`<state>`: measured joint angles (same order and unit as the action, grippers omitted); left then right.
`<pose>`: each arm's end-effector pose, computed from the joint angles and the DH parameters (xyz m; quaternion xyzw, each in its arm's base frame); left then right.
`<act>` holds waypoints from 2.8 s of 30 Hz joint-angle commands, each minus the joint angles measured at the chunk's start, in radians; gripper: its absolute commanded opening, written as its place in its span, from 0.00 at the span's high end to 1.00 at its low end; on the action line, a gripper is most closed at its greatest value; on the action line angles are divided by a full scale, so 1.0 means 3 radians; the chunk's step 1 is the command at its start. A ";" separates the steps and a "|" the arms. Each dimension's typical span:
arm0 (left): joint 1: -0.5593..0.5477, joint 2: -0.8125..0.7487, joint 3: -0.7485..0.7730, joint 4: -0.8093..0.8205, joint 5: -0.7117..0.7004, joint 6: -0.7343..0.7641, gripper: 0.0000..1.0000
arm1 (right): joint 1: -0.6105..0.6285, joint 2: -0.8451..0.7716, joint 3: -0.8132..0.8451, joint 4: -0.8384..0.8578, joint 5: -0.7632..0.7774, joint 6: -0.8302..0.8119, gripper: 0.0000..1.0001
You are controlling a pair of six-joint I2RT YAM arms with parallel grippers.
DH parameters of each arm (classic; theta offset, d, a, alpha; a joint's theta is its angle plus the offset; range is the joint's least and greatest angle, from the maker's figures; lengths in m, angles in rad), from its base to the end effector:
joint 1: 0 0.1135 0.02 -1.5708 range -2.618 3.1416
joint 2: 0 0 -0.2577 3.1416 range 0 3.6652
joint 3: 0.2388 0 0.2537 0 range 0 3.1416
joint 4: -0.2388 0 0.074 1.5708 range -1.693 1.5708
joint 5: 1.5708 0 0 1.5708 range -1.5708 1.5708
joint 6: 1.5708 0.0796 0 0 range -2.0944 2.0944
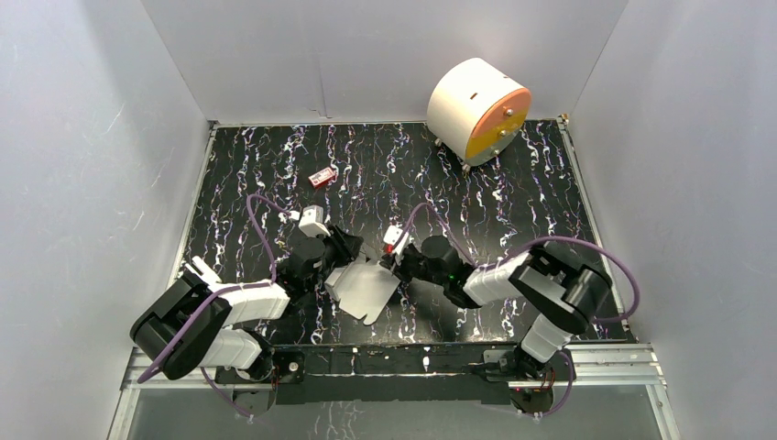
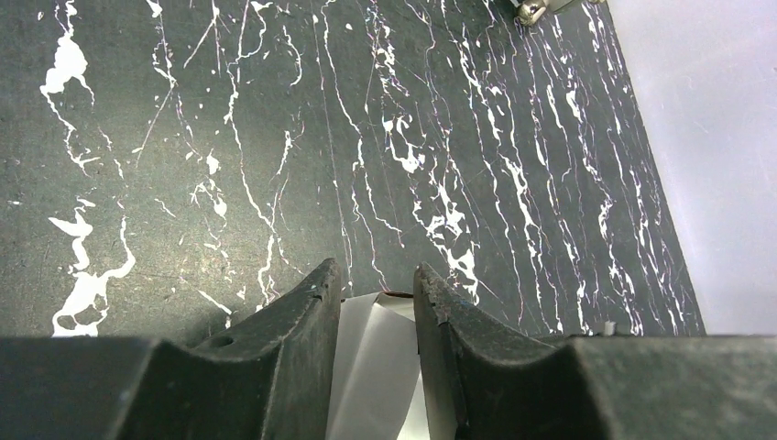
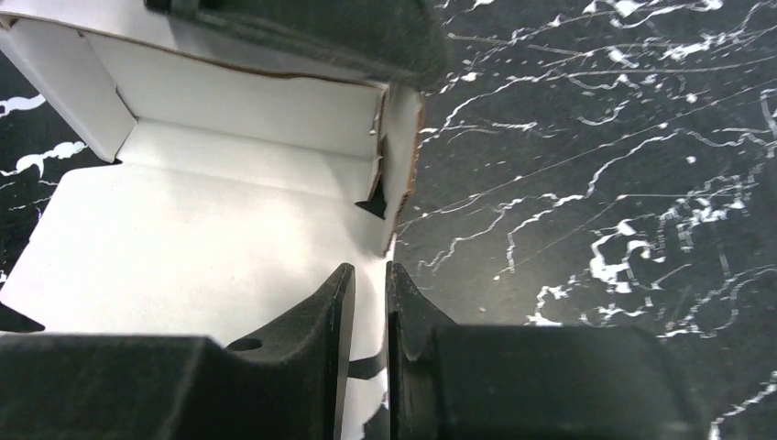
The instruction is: Fold the paper box
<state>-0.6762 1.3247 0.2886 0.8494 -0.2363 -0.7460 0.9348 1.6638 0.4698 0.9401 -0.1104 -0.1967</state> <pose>0.2326 -0.1627 0.1538 -0.1018 0.7615 -0.3448 0.5393 0.1941 0.2776 0.1245 -0.4518 0.6486 0.2611 0.5541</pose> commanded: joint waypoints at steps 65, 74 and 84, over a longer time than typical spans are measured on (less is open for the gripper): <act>0.0143 0.0209 -0.0001 0.0068 0.1010 -0.0018 0.66 | -0.0384 0.0864 0.0953 0.0746 -0.1394 -0.0129 0.68; 0.0318 0.0253 0.0055 0.0068 0.1363 -0.0301 0.63 | -0.0385 0.0909 0.0923 0.1028 -0.1205 0.0007 0.81; 0.0473 0.0294 0.0086 0.0036 0.1661 -0.0617 0.54 | -0.0381 0.0917 0.0842 0.1110 -0.1020 0.0270 1.00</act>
<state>-0.5308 1.3979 0.3012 0.9195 0.1490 -0.8871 0.8165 1.9575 0.6960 1.0874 -0.4652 -0.1574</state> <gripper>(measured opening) 0.441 0.246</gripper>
